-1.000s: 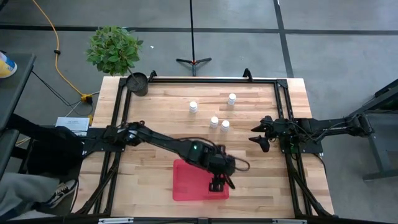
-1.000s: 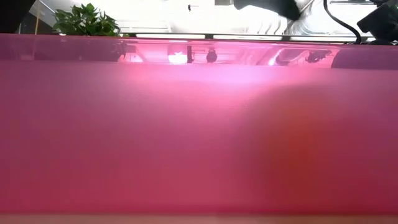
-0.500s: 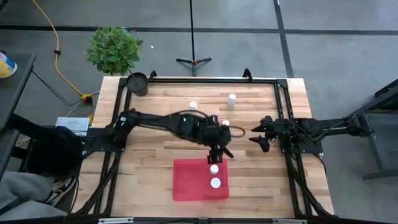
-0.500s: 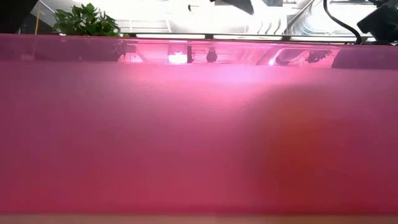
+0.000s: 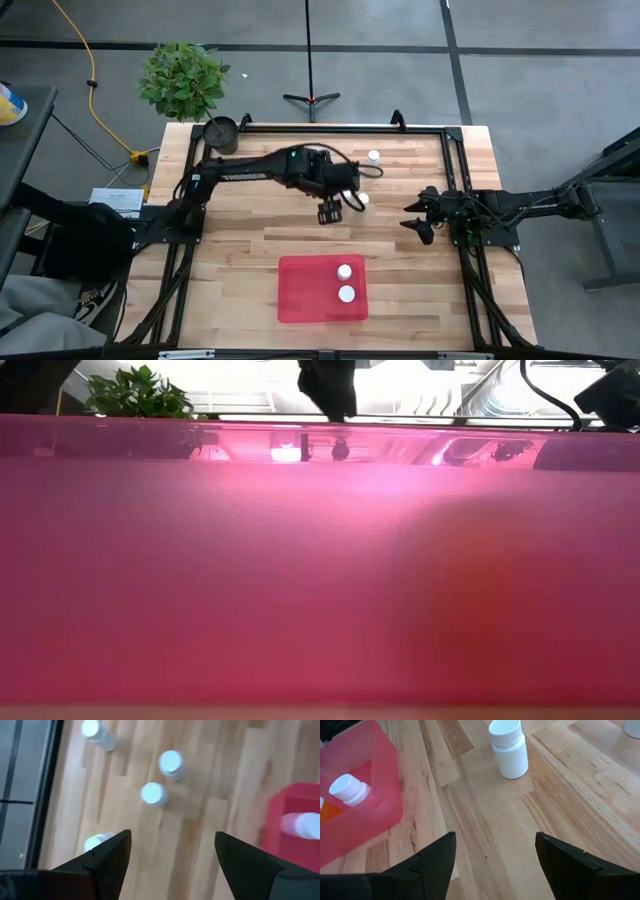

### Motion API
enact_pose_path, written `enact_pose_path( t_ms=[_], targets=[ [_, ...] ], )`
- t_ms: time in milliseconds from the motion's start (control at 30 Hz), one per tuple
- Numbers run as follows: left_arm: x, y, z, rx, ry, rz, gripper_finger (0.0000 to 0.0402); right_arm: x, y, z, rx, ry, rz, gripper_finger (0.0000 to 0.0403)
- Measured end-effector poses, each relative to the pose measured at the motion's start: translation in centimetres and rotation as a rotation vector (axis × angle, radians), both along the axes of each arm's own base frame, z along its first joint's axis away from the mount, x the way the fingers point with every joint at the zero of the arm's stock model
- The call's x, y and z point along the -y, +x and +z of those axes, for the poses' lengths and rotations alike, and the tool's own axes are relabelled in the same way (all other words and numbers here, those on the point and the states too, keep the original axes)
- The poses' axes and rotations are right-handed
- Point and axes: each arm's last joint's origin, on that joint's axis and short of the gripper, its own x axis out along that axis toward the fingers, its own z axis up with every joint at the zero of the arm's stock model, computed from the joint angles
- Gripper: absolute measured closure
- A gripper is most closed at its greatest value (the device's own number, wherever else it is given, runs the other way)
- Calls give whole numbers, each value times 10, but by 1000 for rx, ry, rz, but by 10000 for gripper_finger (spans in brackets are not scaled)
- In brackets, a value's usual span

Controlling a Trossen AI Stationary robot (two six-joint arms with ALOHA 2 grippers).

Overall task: Pick and place pill bottles into a basket
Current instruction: Put the white pill bottle into the pink bin

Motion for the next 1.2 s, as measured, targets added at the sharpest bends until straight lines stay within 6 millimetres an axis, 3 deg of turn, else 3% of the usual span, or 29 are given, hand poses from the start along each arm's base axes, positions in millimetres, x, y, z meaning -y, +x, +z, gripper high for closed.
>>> enact_pose_path(
  t_ms=[233,367,533,867,1200],
  targets=[
    [-34,-1,0,-2,5,68,82,0,0,0,-2,0,0,139],
    [-51,-10,11,34,-8,90,82,0,0,0,-3,0,0,139],
    [-66,-30,36,112,-1,124,82,0,0,-1,-7,0,0,139],
    [-85,-89,102,343,54,181,82,0,0,-1,-7,-5,-6,139],
    [-121,-129,121,393,47,239,82,0,0,0,-5,4,-13,139]
  ],
)
